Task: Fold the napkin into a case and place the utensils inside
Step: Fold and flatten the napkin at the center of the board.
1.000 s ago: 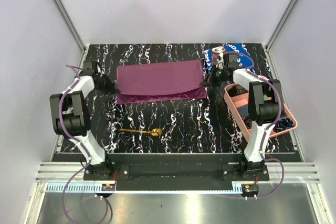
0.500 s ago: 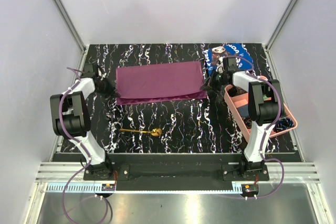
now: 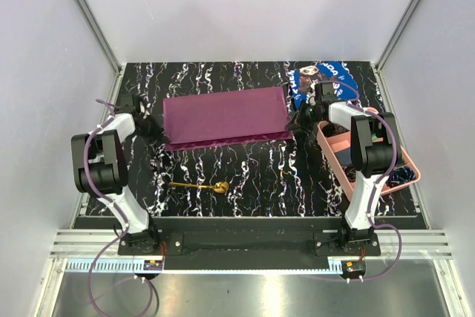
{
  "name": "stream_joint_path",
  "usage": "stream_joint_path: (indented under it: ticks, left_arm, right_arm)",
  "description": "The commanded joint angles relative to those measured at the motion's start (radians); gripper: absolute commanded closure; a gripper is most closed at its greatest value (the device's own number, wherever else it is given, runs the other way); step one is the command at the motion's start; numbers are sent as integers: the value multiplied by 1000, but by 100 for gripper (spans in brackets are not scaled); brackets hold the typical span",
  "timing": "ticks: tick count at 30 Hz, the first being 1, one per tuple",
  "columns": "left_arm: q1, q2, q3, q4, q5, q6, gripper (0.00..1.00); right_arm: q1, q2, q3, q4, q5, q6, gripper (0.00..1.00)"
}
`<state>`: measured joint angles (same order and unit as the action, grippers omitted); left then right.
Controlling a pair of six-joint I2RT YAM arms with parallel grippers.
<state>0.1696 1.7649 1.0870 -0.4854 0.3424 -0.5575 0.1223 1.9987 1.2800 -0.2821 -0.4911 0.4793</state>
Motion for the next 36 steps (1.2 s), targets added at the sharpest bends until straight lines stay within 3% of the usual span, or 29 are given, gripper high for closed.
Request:
stream_joint_path:
  ticks: [1,19,36]
  left_arm:
    - [4,-67,-12,4,6,-1,100]
    - [-1,-151,-56,-2,33,-13,100]
    - [1,-125,-145,-1,3,-4,100]
  right_arm:
    - [-1,25,15,-32,42,-8,99]
    - [17,-61,32,-92,63,-19,98]
    - [33,-81,-21,-100,98,-24,98]
